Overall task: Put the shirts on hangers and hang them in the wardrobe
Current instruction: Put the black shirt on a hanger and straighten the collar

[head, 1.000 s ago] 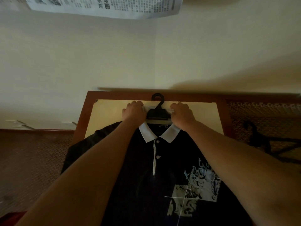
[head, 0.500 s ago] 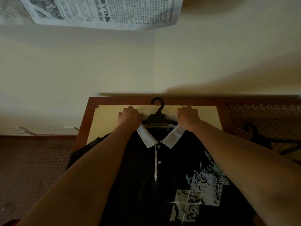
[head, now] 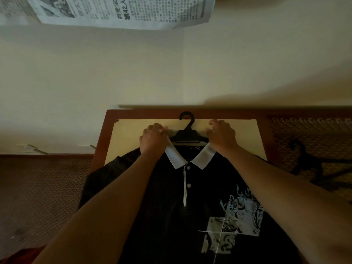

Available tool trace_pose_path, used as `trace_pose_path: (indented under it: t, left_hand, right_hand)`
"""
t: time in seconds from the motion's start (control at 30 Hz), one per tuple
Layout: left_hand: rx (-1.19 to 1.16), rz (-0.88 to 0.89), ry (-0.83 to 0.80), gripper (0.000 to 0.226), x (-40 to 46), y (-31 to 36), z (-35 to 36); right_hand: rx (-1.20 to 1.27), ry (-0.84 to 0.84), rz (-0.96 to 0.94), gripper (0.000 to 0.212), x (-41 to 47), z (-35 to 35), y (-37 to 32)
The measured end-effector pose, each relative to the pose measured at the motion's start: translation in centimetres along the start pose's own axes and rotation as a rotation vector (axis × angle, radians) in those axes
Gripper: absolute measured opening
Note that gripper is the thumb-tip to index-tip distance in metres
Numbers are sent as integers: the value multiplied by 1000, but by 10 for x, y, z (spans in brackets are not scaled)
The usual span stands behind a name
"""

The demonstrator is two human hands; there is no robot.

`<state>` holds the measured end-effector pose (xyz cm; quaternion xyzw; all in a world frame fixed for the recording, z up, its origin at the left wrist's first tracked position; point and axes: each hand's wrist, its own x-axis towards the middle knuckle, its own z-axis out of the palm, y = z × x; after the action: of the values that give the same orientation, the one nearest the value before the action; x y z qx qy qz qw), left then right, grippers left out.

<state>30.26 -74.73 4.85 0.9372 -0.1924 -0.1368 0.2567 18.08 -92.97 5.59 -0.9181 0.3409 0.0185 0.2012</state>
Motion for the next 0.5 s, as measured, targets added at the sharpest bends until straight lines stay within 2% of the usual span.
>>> trace_pose_path:
  t: [0.07, 0.2, 0.3, 0.4, 0.5]
  left_hand:
    - [-3, -35, 30, 30, -14, -11, -2]
    - [171, -2, -79, 41, -29, -24, -5]
    - [291, 56, -104, 43, -31, -23, -5]
    - [309, 70, -100, 39, -29, -22, -5]
    - [324, 82, -121, 38, -25, -22, -6]
  right_hand:
    - [122, 13, 116, 39, -12, -2, 8]
    - [206, -53, 236, 40, -23, -5, 18]
    - [154, -174, 261, 44, -21, -8, 16]
    - [68, -278, 236, 44, -20, -13, 13]
    - [58, -156, 188, 38, -21, -16, 10]
